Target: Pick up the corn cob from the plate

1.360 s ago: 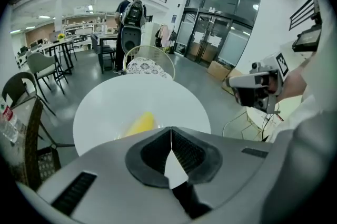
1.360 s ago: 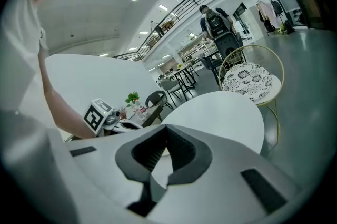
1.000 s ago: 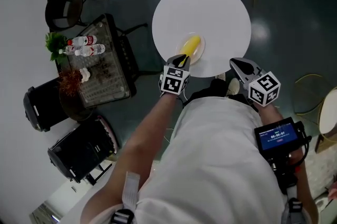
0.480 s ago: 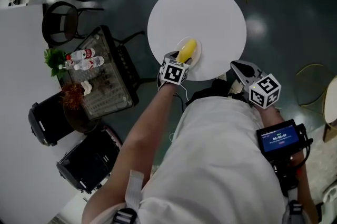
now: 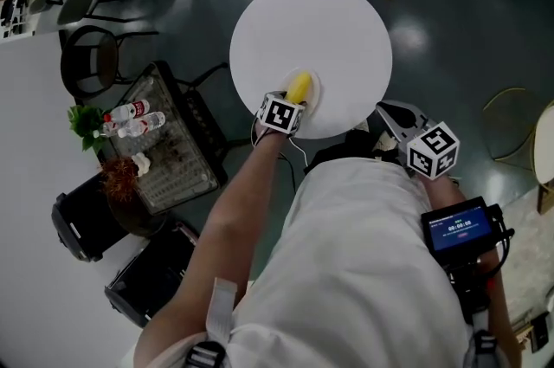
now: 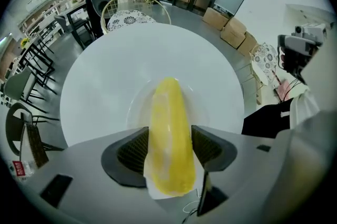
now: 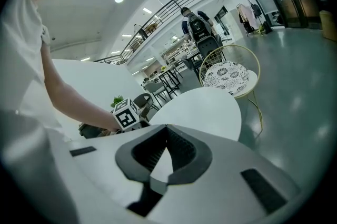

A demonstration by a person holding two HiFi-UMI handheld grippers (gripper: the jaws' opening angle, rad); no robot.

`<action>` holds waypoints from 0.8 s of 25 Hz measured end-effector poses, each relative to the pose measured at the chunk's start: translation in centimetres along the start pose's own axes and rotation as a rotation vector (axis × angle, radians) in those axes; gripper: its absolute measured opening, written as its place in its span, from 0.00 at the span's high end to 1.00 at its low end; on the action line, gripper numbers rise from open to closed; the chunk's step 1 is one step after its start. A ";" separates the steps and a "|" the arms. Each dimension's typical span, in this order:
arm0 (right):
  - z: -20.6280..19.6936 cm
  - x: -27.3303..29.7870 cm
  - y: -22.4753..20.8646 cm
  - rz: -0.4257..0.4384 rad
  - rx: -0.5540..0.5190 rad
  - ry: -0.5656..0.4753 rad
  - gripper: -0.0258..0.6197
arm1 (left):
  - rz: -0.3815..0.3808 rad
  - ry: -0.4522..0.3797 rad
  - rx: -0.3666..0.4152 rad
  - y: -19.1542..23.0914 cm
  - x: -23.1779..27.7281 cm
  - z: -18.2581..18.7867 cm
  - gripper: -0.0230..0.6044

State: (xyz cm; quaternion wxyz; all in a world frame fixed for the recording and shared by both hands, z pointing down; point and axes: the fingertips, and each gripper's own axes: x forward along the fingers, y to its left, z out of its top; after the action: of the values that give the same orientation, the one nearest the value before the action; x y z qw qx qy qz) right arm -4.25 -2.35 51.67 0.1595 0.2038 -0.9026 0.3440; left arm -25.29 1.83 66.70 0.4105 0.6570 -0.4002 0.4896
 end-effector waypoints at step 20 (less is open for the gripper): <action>0.1 -0.5 -1.4 -0.053 0.030 -0.012 0.95 | -0.306 -0.096 -0.250 -2.1 -1.4 1.1 0.57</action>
State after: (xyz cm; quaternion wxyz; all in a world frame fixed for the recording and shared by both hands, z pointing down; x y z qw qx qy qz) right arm -3.14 -3.18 52.16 0.1602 0.2321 -0.8925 0.3520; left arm -23.26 1.67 64.80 0.5389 0.6767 -0.3723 0.3364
